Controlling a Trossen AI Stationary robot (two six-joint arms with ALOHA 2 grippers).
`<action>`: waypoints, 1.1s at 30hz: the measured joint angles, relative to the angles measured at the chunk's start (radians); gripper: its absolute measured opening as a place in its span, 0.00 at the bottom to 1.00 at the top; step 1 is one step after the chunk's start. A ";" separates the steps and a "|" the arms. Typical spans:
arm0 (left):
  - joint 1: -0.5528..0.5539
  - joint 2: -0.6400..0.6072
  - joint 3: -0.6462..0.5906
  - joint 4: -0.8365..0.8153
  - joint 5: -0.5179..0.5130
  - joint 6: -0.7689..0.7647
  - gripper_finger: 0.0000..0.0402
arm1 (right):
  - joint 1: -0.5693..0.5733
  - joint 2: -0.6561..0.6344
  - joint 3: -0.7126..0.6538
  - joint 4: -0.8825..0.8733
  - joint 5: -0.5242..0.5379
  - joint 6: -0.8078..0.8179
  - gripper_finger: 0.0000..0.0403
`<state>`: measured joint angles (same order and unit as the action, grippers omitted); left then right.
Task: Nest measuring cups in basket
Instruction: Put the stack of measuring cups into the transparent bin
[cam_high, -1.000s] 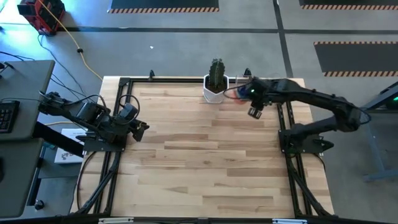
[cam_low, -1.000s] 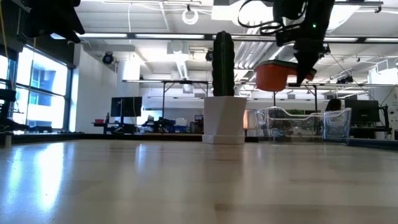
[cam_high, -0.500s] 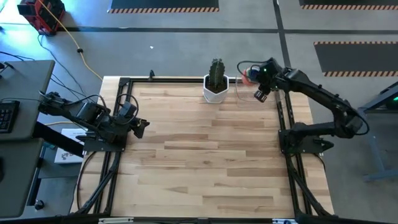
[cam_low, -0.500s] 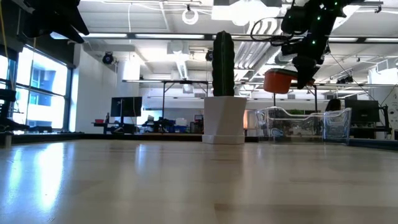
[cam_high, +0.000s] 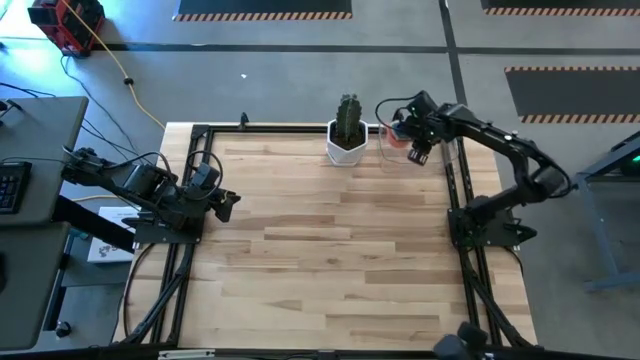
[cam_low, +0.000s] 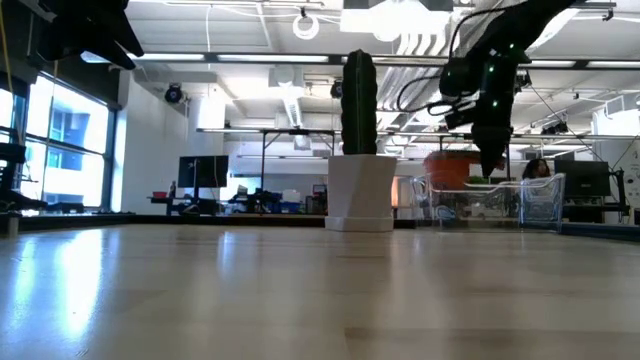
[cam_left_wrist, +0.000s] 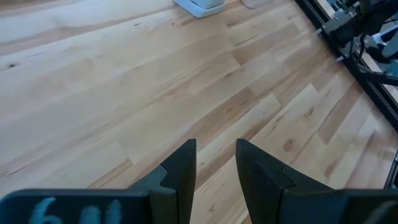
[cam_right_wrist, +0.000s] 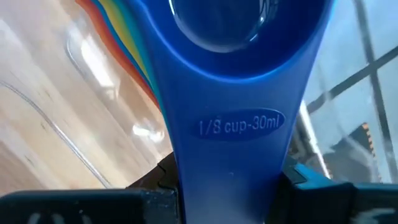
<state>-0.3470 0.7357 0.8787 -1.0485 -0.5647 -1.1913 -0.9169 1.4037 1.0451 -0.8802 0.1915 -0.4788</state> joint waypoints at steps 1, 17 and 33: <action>0.000 0.000 0.000 0.000 0.000 0.006 0.26 | 0.000 0.016 0.000 -0.009 0.004 -0.003 0.29; 0.000 0.000 0.000 0.000 0.002 0.017 0.26 | 0.000 0.231 0.000 -0.057 0.052 -0.019 0.29; 0.000 0.000 0.000 -0.001 0.004 0.017 0.26 | 0.001 0.240 0.000 -0.067 0.064 -0.020 0.41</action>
<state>-0.3473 0.7357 0.8787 -1.0491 -0.5602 -1.1748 -0.9157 1.6440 1.0451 -0.9474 0.2553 -0.4988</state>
